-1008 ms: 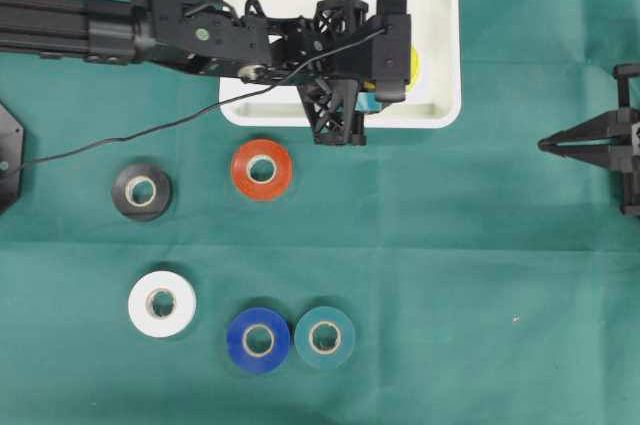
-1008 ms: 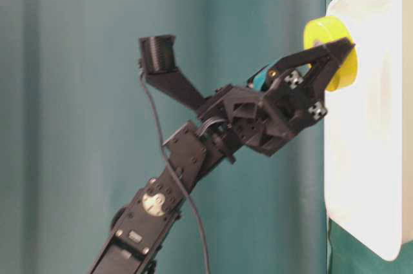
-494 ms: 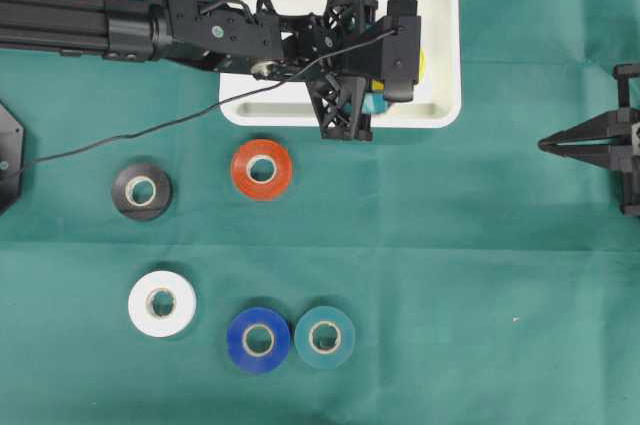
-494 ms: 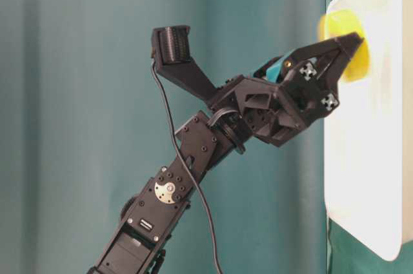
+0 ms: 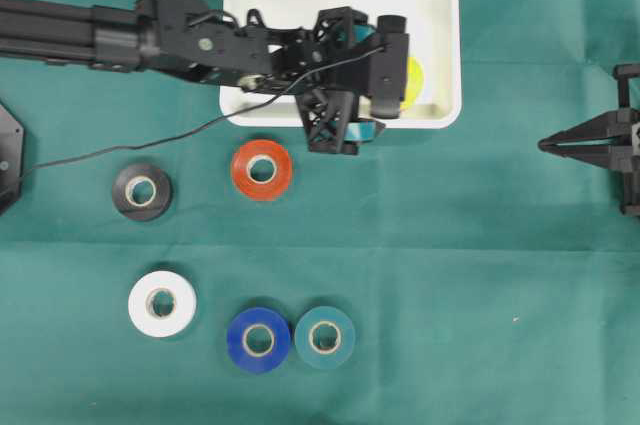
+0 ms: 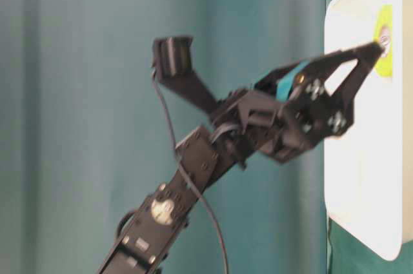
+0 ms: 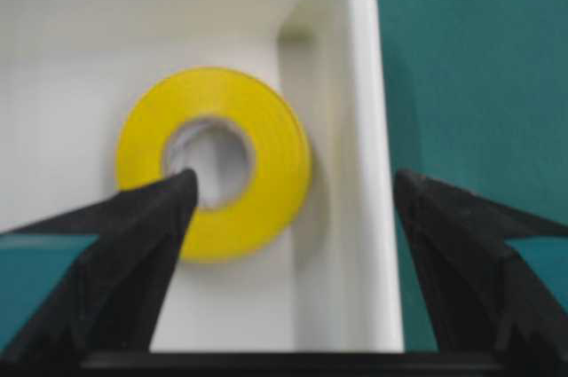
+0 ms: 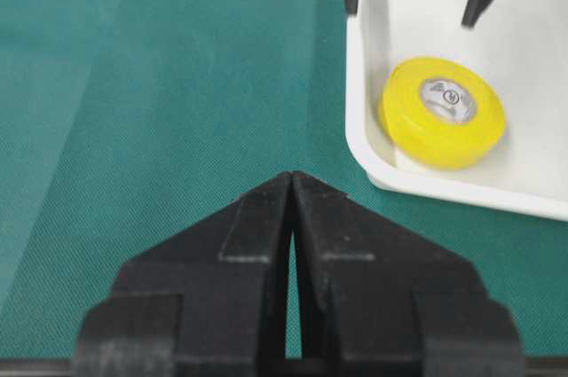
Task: Put the tape into the white case with the left arm.
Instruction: 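Withdraw the left gripper and move it toward the white tape roll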
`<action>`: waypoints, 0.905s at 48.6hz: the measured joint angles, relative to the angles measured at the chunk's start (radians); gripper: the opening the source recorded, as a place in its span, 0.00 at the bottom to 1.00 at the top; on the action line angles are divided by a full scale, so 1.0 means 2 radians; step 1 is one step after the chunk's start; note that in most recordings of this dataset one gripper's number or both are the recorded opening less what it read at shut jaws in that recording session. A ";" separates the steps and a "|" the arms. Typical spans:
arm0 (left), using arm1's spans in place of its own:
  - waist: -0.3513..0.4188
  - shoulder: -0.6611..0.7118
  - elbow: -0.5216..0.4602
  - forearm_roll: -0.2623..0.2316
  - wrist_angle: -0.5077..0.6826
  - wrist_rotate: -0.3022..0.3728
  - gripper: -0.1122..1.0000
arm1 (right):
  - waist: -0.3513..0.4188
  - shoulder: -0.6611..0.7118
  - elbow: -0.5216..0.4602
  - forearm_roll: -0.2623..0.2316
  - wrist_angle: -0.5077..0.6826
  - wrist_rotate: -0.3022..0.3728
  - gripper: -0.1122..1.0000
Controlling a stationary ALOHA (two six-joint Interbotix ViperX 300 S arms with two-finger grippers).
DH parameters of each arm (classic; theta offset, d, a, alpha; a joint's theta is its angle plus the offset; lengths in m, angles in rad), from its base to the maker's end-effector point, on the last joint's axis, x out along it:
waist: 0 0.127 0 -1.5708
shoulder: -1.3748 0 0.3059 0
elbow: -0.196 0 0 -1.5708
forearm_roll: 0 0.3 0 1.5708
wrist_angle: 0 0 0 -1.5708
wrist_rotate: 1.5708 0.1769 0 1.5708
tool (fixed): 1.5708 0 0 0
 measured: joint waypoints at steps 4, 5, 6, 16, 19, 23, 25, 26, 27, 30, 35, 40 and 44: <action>0.000 -0.020 0.018 0.000 0.001 0.000 0.91 | 0.000 -0.001 0.000 0.000 0.000 0.000 0.02; -0.001 -0.025 0.023 0.000 0.000 0.000 0.91 | 0.000 -0.001 0.000 0.000 0.000 0.000 0.02; -0.001 -0.030 0.028 0.000 0.000 0.000 0.91 | 0.000 -0.001 0.000 0.000 0.000 0.000 0.02; -0.012 -0.086 0.082 0.000 0.000 -0.001 0.91 | 0.000 -0.002 0.000 0.000 0.000 0.000 0.02; -0.016 -0.100 0.097 0.000 -0.001 -0.001 0.91 | 0.000 -0.002 0.000 0.000 0.000 0.000 0.02; -0.024 -0.119 0.116 -0.001 -0.001 -0.001 0.91 | 0.000 -0.002 0.000 0.000 0.000 0.000 0.02; -0.029 -0.129 0.127 -0.001 -0.001 -0.002 0.91 | 0.000 -0.002 0.000 0.000 0.000 0.000 0.02; -0.031 -0.134 0.133 -0.001 -0.001 -0.002 0.91 | 0.000 -0.002 0.001 0.000 0.000 0.000 0.02; -0.033 -0.139 0.138 -0.001 -0.001 -0.002 0.91 | 0.000 -0.002 0.000 0.000 0.000 -0.001 0.02; -0.038 -0.153 0.153 -0.001 -0.001 -0.002 0.91 | 0.000 -0.002 0.000 0.000 0.000 0.000 0.02; -0.046 -0.178 0.177 -0.001 -0.001 -0.002 0.91 | 0.000 -0.002 0.001 0.000 0.000 -0.001 0.02; -0.051 -0.200 0.200 -0.001 0.000 -0.004 0.91 | 0.000 -0.002 0.001 0.000 0.000 0.000 0.02; -0.052 -0.220 0.221 -0.002 -0.001 -0.014 0.91 | 0.000 -0.002 0.002 0.000 0.000 0.000 0.02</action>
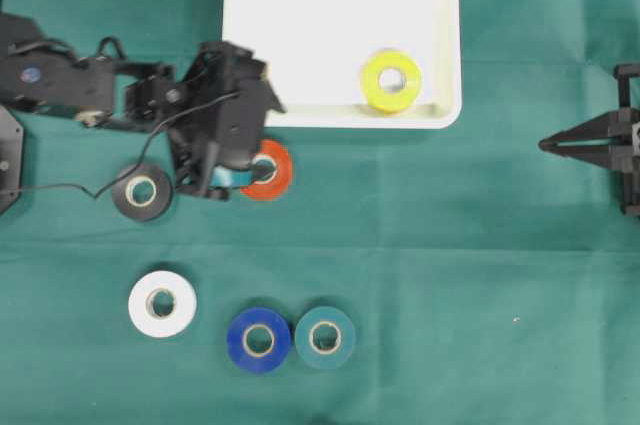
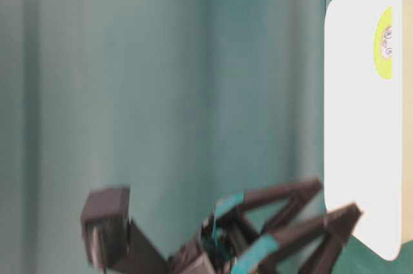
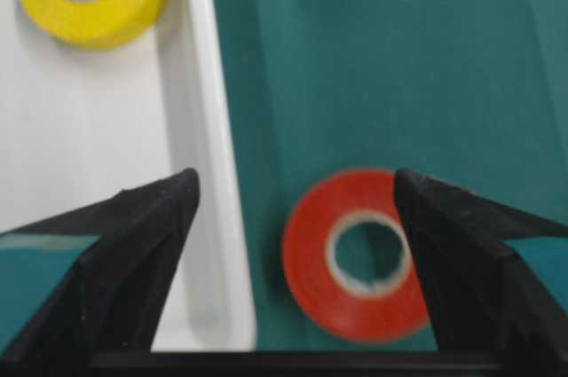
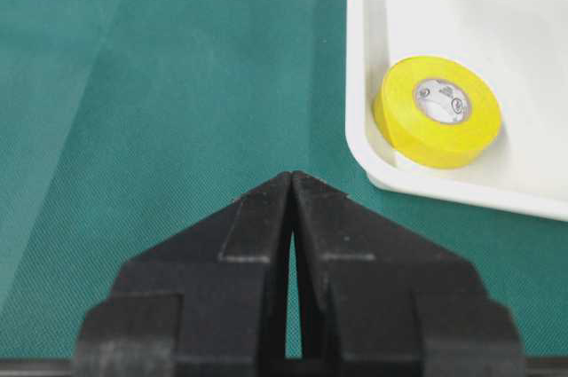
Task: Put the tape into the white case with the left arm.
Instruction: 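Withdraw the left gripper and move it toward the white tape roll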
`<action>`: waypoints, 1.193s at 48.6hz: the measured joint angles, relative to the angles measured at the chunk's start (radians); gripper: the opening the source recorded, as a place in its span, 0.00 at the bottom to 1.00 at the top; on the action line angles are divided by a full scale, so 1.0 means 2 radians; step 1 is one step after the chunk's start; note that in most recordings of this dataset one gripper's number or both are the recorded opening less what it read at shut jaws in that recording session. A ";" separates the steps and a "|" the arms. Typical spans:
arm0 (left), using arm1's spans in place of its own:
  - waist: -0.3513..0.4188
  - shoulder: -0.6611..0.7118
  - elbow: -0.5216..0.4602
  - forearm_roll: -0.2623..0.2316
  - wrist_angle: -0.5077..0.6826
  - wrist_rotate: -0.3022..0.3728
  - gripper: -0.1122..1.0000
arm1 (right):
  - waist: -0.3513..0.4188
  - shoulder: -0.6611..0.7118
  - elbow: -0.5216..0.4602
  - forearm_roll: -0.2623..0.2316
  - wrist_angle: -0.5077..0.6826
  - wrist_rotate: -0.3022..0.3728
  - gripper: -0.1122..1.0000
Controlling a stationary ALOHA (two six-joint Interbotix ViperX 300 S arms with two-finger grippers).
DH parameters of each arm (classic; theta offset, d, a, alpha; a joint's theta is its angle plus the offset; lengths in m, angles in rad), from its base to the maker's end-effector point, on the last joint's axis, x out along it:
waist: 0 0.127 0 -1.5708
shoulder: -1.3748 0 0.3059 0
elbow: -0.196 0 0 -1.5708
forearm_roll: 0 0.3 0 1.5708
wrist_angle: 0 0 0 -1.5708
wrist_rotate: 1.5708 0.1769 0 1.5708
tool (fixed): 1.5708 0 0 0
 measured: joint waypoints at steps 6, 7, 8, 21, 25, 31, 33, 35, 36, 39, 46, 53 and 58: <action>-0.001 -0.028 0.028 0.000 0.000 -0.018 0.91 | 0.000 -0.002 -0.001 0.000 0.000 0.000 0.02; -0.001 -0.033 0.032 0.000 0.000 -0.021 0.91 | 0.000 0.000 0.000 0.000 0.000 0.000 0.02; -0.002 -0.037 0.037 0.001 0.000 -0.023 0.91 | 0.000 -0.002 -0.001 0.000 0.000 0.000 0.02; -0.015 -0.073 0.068 0.000 0.000 -0.029 0.90 | 0.000 -0.002 -0.001 0.000 0.000 -0.001 0.02; -0.018 -0.072 0.069 0.000 0.001 -0.029 0.90 | 0.000 -0.002 0.000 0.000 0.000 0.000 0.02; -0.018 -0.072 0.071 0.000 0.000 -0.029 0.90 | 0.000 -0.002 0.000 0.000 0.000 -0.001 0.02; -0.019 -0.072 0.071 0.000 0.000 -0.029 0.90 | 0.001 -0.002 0.000 0.000 0.000 0.000 0.02; -0.019 -0.072 0.071 0.000 0.000 -0.029 0.90 | 0.000 -0.002 0.000 0.000 0.000 0.000 0.02; -0.019 -0.072 0.071 0.000 0.000 -0.029 0.90 | 0.000 -0.002 0.000 0.000 0.000 -0.001 0.02; -0.021 -0.072 0.071 0.000 0.001 -0.029 0.90 | 0.000 -0.002 0.000 0.000 0.000 0.000 0.02; -0.035 -0.072 0.077 0.000 0.002 -0.029 0.90 | 0.000 0.000 0.000 0.000 0.000 0.000 0.02; -0.054 -0.074 0.086 0.000 0.002 -0.031 0.90 | 0.000 -0.002 0.000 0.000 0.000 -0.001 0.02; -0.073 -0.079 0.091 0.000 0.002 -0.031 0.90 | 0.000 0.000 0.000 0.000 0.000 -0.001 0.02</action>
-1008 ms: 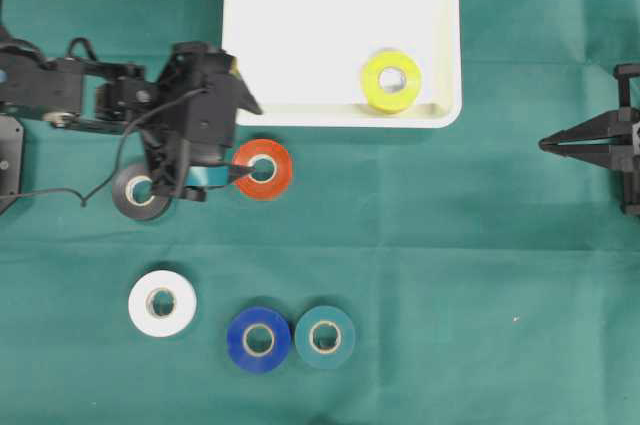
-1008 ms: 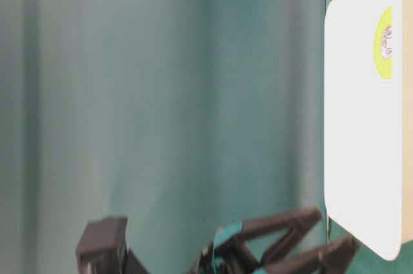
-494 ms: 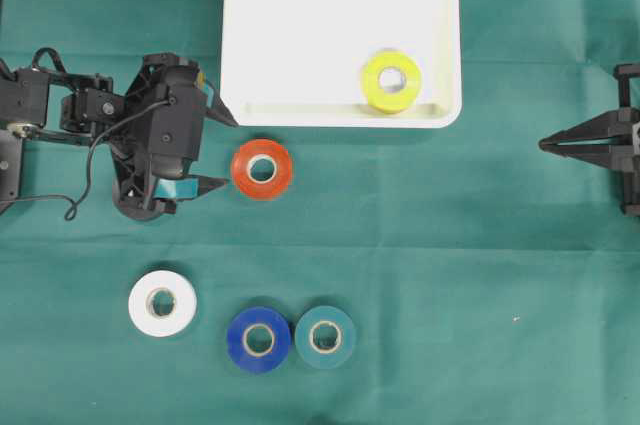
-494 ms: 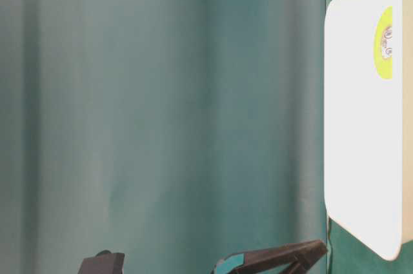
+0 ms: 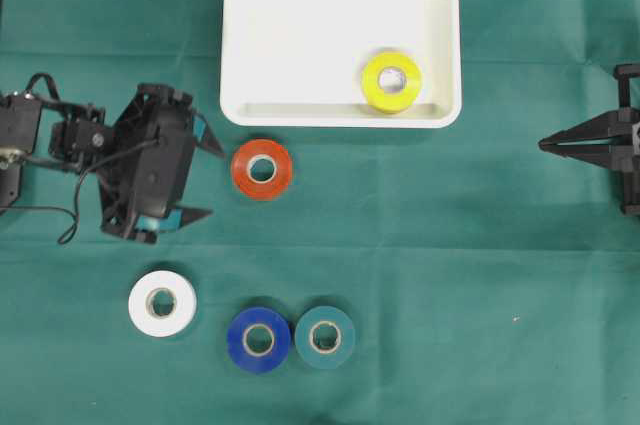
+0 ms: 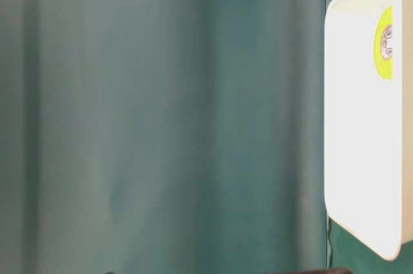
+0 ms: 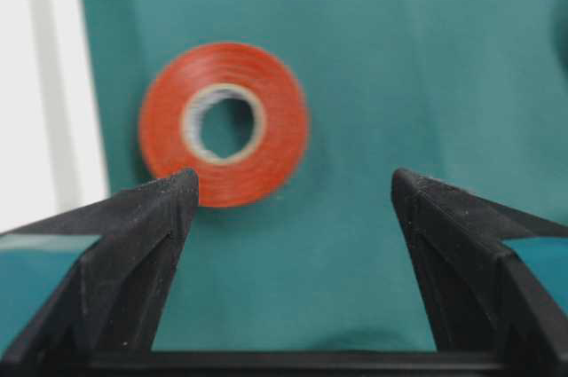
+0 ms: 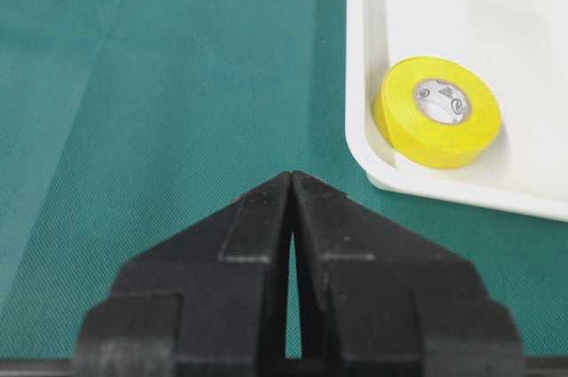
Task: Put the tape into the white case with the left arm.
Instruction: 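Withdraw the left gripper and move it toward the white tape roll, then lower the left gripper and grasp the white tape roll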
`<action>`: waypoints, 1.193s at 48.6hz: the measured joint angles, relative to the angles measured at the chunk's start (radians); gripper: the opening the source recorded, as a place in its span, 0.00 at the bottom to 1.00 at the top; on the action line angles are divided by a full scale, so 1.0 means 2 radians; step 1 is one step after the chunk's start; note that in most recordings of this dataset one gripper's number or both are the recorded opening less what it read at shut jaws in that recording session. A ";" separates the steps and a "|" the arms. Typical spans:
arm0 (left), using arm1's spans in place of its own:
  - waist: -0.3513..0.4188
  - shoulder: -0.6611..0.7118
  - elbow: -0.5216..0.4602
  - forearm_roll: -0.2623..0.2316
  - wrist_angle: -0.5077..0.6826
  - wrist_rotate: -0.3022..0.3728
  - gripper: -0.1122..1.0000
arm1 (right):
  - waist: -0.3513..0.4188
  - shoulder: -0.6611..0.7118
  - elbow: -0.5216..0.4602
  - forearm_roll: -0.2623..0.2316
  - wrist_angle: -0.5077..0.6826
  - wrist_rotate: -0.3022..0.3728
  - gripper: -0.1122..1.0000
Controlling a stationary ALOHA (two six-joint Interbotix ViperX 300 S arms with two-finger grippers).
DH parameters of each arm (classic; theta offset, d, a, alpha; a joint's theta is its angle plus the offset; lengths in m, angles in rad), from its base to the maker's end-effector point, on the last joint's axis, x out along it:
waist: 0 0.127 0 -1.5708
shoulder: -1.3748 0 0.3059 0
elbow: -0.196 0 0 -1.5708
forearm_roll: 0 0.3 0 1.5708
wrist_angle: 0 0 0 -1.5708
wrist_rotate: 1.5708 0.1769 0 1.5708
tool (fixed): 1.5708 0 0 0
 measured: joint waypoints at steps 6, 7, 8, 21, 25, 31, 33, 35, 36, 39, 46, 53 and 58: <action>-0.022 -0.002 0.005 0.000 0.001 0.002 0.90 | 0.000 -0.002 0.000 0.000 0.000 0.001 0.02; -0.026 -0.001 0.006 0.000 0.001 0.002 0.90 | 0.000 -0.002 0.000 0.000 0.000 0.001 0.02; -0.030 -0.002 0.008 0.000 0.001 0.002 0.90 | 0.000 -0.002 0.000 0.000 0.000 0.001 0.02; -0.081 -0.002 0.012 0.000 0.001 0.002 0.90 | 0.000 -0.002 0.000 0.000 0.000 0.001 0.02; -0.090 -0.002 0.012 0.000 0.001 0.002 0.90 | 0.000 -0.002 0.000 0.000 0.000 0.001 0.02; -0.097 -0.002 0.015 0.000 0.001 0.002 0.90 | 0.000 -0.002 0.001 0.000 0.000 0.001 0.02; -0.100 -0.002 0.016 0.000 0.000 0.001 0.90 | 0.000 -0.002 0.001 0.000 0.000 0.001 0.02; -0.102 -0.002 0.017 0.000 0.001 0.002 0.90 | 0.000 -0.002 0.001 0.000 0.000 0.001 0.02; -0.104 -0.002 0.018 0.000 0.001 0.002 0.90 | 0.001 -0.002 0.000 0.000 0.000 0.000 0.02; -0.107 -0.002 0.019 0.000 0.002 0.002 0.90 | 0.000 -0.002 0.001 0.000 0.000 0.001 0.02; -0.120 -0.002 0.019 0.000 0.008 0.002 0.90 | 0.000 -0.002 0.001 0.000 0.000 0.001 0.02; -0.125 -0.001 0.025 0.000 0.012 0.002 0.90 | 0.000 -0.002 0.001 0.000 0.000 0.001 0.02; -0.126 0.001 0.027 0.000 0.013 0.002 0.90 | 0.000 -0.002 0.000 0.000 0.000 0.001 0.02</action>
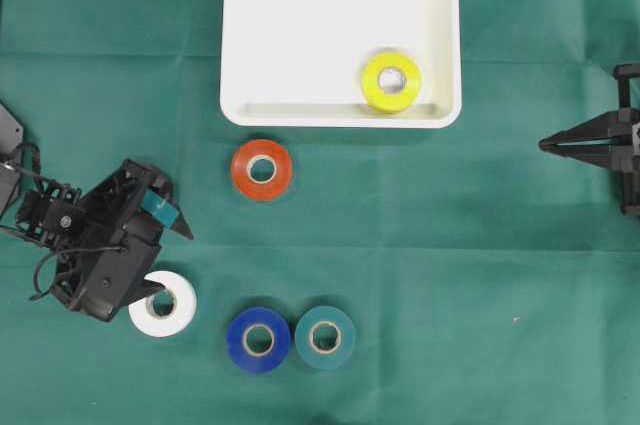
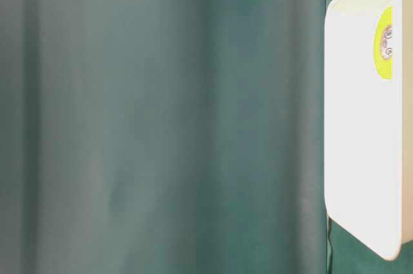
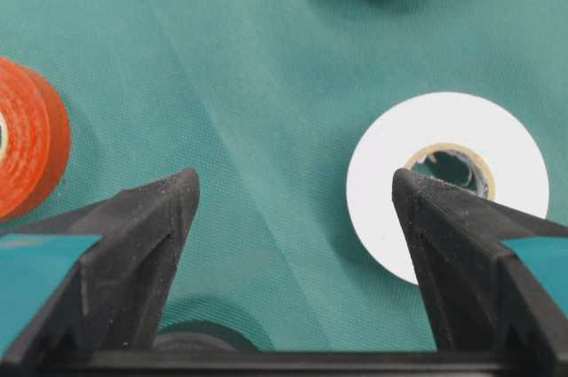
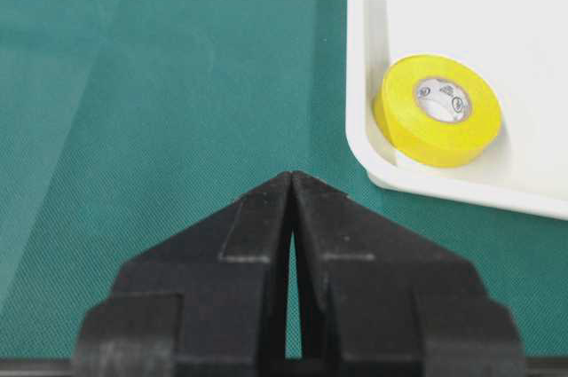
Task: Put the tape into the white case with the left arm.
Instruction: 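Lower the left gripper and grasp the white tape roll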
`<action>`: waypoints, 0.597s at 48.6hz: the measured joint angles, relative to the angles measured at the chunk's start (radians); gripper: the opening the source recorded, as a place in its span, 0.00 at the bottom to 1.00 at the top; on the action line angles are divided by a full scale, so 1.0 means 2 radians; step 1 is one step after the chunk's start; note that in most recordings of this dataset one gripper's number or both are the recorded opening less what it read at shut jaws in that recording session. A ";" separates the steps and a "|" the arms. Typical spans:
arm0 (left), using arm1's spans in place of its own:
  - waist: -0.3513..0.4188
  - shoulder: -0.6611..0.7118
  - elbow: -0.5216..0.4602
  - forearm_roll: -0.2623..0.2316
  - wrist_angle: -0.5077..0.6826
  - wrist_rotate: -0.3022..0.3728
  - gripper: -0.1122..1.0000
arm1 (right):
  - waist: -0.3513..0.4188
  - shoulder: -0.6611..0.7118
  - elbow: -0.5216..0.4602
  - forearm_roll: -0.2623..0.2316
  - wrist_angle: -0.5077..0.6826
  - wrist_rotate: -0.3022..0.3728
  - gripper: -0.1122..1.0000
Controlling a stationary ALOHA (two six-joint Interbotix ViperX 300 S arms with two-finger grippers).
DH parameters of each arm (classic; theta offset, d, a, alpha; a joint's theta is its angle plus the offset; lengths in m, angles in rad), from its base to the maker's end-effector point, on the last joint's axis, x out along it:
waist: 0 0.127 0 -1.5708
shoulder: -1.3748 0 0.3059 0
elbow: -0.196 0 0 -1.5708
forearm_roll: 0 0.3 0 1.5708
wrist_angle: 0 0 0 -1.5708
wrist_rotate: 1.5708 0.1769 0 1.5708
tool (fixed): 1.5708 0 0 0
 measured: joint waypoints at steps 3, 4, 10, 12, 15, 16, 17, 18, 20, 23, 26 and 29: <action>0.000 0.005 0.001 0.000 -0.001 0.000 0.90 | 0.000 0.000 0.001 0.000 0.000 -0.001 0.02; -0.001 0.007 0.001 0.000 0.000 0.000 0.90 | 0.000 0.000 0.001 0.000 0.000 0.000 0.02; -0.001 0.024 0.001 0.000 0.000 -0.001 0.90 | 0.000 0.000 0.001 0.000 0.000 0.000 0.02; -0.001 0.031 0.000 0.000 0.000 -0.001 0.90 | 0.000 0.000 0.001 0.000 0.000 0.000 0.02; -0.002 0.042 0.000 0.000 -0.001 -0.002 0.90 | 0.000 0.000 0.001 0.000 0.000 0.000 0.02; -0.004 0.047 0.000 0.000 -0.001 -0.002 0.90 | 0.000 0.000 0.001 0.000 0.000 -0.001 0.02; -0.005 0.051 -0.001 0.000 -0.001 -0.001 0.90 | 0.000 0.000 0.000 0.000 0.000 0.000 0.02; -0.005 0.054 -0.001 0.000 -0.001 -0.001 0.90 | 0.000 0.000 0.000 0.000 0.000 0.000 0.02; -0.007 0.060 -0.002 0.000 -0.001 -0.001 0.90 | 0.000 0.000 0.001 0.000 0.000 0.000 0.02; -0.011 0.067 -0.006 0.000 -0.001 -0.002 0.90 | 0.000 0.000 0.001 0.000 0.000 -0.001 0.02; -0.016 0.077 -0.010 0.000 -0.001 -0.002 0.90 | 0.000 0.000 0.000 0.000 0.000 0.000 0.02; -0.021 0.084 -0.012 0.000 -0.002 -0.001 0.90 | 0.000 0.000 0.001 0.000 0.000 0.000 0.02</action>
